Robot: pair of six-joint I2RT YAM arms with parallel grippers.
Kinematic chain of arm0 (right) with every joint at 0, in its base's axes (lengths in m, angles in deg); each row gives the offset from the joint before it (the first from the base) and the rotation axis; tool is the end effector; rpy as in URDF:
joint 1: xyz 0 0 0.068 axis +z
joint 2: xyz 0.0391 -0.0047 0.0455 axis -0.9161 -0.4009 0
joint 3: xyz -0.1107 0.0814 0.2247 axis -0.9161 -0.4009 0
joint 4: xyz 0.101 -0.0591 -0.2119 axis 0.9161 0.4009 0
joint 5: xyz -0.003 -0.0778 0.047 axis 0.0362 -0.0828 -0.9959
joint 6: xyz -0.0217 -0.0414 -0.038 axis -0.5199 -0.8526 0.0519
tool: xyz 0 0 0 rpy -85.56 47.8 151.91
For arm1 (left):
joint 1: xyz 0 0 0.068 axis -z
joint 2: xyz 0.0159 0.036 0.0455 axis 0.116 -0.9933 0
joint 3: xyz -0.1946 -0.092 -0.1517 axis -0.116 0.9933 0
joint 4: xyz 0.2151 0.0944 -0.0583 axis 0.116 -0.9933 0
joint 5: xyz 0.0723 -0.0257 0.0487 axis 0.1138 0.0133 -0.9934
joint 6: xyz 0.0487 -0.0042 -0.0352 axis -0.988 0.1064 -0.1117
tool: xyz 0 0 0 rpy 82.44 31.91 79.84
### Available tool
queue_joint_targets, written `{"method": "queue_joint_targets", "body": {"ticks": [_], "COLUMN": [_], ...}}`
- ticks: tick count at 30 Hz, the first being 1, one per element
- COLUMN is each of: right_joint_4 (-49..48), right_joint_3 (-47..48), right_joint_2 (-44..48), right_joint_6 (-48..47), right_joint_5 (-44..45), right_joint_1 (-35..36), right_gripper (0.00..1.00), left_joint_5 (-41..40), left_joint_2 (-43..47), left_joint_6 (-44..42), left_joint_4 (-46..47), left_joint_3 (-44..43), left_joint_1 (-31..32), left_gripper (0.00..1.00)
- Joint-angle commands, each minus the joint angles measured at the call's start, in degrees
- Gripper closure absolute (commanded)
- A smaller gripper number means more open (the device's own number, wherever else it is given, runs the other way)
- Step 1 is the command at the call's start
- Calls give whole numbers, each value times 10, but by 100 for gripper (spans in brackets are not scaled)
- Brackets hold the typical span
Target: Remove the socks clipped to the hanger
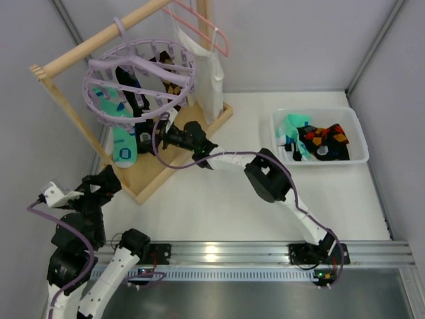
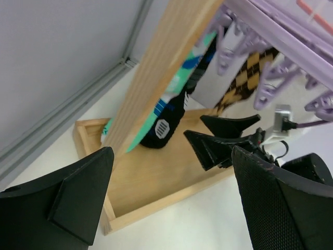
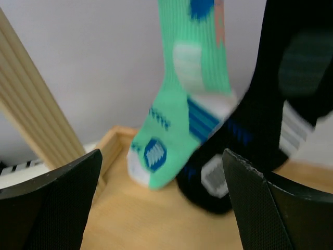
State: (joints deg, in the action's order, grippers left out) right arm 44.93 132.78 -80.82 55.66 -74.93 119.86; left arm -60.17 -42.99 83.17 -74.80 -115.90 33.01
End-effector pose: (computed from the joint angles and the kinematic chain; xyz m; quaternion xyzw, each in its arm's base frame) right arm 0.3216 0.4603 0.2353 -0.3580 0.5220 0.4924 0.5974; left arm 0.0082 0.0326 0.3477 -0.2981 0.6193 -0.0572 0.7241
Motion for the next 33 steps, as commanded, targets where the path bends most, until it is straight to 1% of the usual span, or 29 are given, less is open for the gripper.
{"method": "queue_joint_targets", "body": {"ticks": [1,2,3,4,5,6,7,10,11,12,13,15,17,18,20,22,24,25,27,28,30,31,33], "right_joint_4": [-114,-131,-155,-163,-168,-173,-174,-167,-160,-154,-147,-144,-112,-103,-69,-36,25,45,72,85,131,137,145], "right_joint_3": [-131,-208,-244,-307,-337,-363,-412,-489,-503,-517,-546,-574,-601,-615,-621,-611,-591,-566,-546,-518,-467,-455,-433], "right_joint_2": [99,152,178,225,248,270,310,377,393,408,436,462,502,525,547,565,565,559,549,534,513,492,470], "right_joint_6": [12,12,12,11,10,14,15,19,19,19,19,18,18,19,40,50,58,56,42,39,26,25,23], "right_joint_5": [30,41,46,51,55,61,66,76,76,77,81,82,92,94,87,68,40,-1,-36,-72,-98,-114,-115], "right_joint_1": [-1,-1,-1,-2,-3,-7,-9,-18,-22,-26,-28,-32,-37,-42,-51,-78,-107,-116,-131,-135,-137,-135,-133], "right_gripper": [7,6,6,6,5,5,5,5,5,5,5,5,5,5,5,4,4,4,4,4,4,4,4], "left_joint_5": [114,169,196,219,254,269,271,257,249,231,224,212,220,237,255,287,294,286,267,264,262,260,258], "left_joint_2": [-58,-68,-78,-96,-104,-111,-128,-160,-168,-177,-192,-207,-235,-253,-269,-280,-280,-279,-281,-283,-289,-290,-294], "left_joint_6": [-52,-61,-69,-67,-67,-66,-60,-63,-66,-65,-67,-70,-72,-77,-82,-94,-100,-97,-96,-96,-96,-95,-96], "left_joint_4": [42,47,50,58,63,66,67,67,65,64,64,65,66,69,69,68,68,70,69,69,69,69,69], "left_joint_3": [-16,-24,-31,-38,-54,-63,-74,-117,-137,-146,-153,-165,-178,-183,-193,-201,-204,-202,-202,-202,-203,-203,-204], "left_joint_1": [-3,-3,-2,-2,-2,-2,-2,-3,-2,-2,-2,-2,-2,-2,-2,-2,-2,-2,-2,-2,-2,-2,-2], "left_gripper": [2,2,2,2,2,2,2,2,2,2,2,2,2,2,2,2,2,2,2,2,2,2,2]}}
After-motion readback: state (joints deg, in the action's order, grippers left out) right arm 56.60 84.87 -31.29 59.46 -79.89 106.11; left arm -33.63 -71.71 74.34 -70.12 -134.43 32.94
